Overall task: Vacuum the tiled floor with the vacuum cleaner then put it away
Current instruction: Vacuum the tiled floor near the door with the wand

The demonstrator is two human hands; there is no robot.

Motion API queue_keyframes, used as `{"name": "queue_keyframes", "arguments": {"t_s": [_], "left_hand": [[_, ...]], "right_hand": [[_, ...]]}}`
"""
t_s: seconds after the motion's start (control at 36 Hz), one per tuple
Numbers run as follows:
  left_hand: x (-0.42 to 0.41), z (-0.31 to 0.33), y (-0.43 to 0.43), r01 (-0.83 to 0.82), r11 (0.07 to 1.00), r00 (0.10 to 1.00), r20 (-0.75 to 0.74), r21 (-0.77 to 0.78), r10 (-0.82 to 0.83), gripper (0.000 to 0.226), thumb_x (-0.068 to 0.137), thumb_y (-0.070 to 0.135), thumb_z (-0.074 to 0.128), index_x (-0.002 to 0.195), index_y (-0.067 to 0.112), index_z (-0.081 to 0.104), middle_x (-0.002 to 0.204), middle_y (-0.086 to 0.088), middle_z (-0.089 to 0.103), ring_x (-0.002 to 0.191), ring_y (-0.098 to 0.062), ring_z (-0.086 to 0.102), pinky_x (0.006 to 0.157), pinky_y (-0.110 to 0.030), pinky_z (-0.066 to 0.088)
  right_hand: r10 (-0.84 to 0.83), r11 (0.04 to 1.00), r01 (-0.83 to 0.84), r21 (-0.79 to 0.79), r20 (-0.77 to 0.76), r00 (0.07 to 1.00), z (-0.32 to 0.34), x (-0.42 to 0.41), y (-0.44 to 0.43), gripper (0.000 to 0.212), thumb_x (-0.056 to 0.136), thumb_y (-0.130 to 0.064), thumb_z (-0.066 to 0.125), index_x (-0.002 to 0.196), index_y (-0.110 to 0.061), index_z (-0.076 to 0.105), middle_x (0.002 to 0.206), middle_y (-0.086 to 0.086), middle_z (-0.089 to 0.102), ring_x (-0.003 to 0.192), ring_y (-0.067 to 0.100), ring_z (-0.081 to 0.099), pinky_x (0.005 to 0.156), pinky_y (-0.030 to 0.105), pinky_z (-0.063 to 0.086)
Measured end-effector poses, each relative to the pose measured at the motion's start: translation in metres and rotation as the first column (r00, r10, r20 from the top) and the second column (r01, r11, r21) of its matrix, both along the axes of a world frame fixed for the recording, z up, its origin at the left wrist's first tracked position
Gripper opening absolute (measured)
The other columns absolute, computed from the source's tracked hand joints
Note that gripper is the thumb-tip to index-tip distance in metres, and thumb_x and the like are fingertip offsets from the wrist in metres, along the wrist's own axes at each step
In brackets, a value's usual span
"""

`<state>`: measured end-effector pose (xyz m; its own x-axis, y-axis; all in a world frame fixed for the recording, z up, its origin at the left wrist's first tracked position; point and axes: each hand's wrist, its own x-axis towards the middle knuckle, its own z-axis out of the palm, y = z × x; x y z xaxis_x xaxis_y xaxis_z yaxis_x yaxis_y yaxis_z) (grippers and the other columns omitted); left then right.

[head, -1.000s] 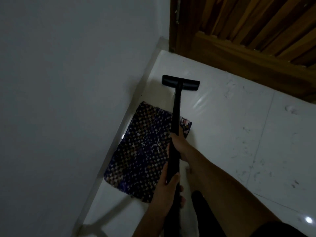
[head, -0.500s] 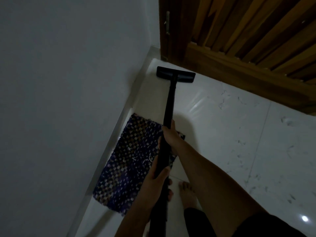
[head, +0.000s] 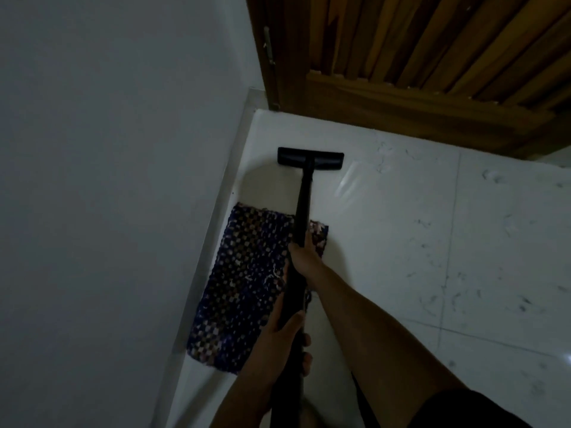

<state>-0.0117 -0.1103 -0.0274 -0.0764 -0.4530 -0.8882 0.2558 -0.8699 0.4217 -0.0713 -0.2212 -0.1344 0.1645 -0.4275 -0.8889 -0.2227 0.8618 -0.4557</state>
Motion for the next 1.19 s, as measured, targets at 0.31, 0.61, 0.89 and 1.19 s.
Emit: {"name": "queue_keyframes", "arguments": {"t_s": [0.31,0.61,0.89,1.19], "left_hand": [[-0.036,0.012,0.095,0.207,0.976,0.977,0.031,0.066,-0.210,0.049,0.097,0.014,0.045,0.140,0.032,0.029,0.073,-0.013,0.053,0.038,-0.011,0.053,0.045,-0.026,0.045],[-0.093,-0.001,0.071,0.203,0.979,0.977,0.072,-0.013,-0.202,0.044,0.096,0.011,0.047,0.135,0.028,0.038,0.068,-0.005,0.053,0.048,-0.011,0.055,0.039,-0.020,0.045],[-0.132,-0.010,0.021,0.183,0.983,0.983,-0.027,-0.024,-0.184,0.034,0.097,0.016,0.045,0.095,0.050,0.047,0.068,-0.010,0.049,0.043,-0.013,0.049,0.038,-0.023,0.044],[-0.145,-0.035,-0.029,0.179,0.984,0.982,-0.048,-0.023,-0.180,0.029,0.097,0.018,0.046,0.118,0.039,0.048,0.064,-0.009,0.052,0.038,-0.017,0.047,0.038,-0.025,0.042]], "right_hand": [[-0.203,0.979,0.202,-0.021,-0.064,0.977,-0.005,-0.052,0.117,0.049,0.098,-0.033,0.036,0.144,-0.035,0.020,0.105,0.012,0.057,0.076,0.023,0.056,0.076,0.041,0.050],[-0.332,0.943,0.333,-0.002,-0.073,0.940,-0.030,-0.110,0.095,0.052,0.099,-0.025,0.033,0.147,-0.036,0.016,0.069,0.009,0.052,0.048,0.022,0.049,0.049,0.034,0.045],[-0.283,0.959,0.283,-0.016,-0.107,0.953,-0.045,-0.144,0.036,0.056,0.098,-0.025,0.034,0.147,-0.040,0.014,0.070,0.009,0.051,0.051,0.024,0.051,0.059,0.040,0.048],[-0.313,0.950,0.312,-0.025,-0.083,0.946,-0.052,-0.165,-0.019,0.058,0.100,-0.025,0.034,0.149,-0.042,0.009,0.070,0.012,0.051,0.048,0.022,0.050,0.044,0.031,0.047]]}}
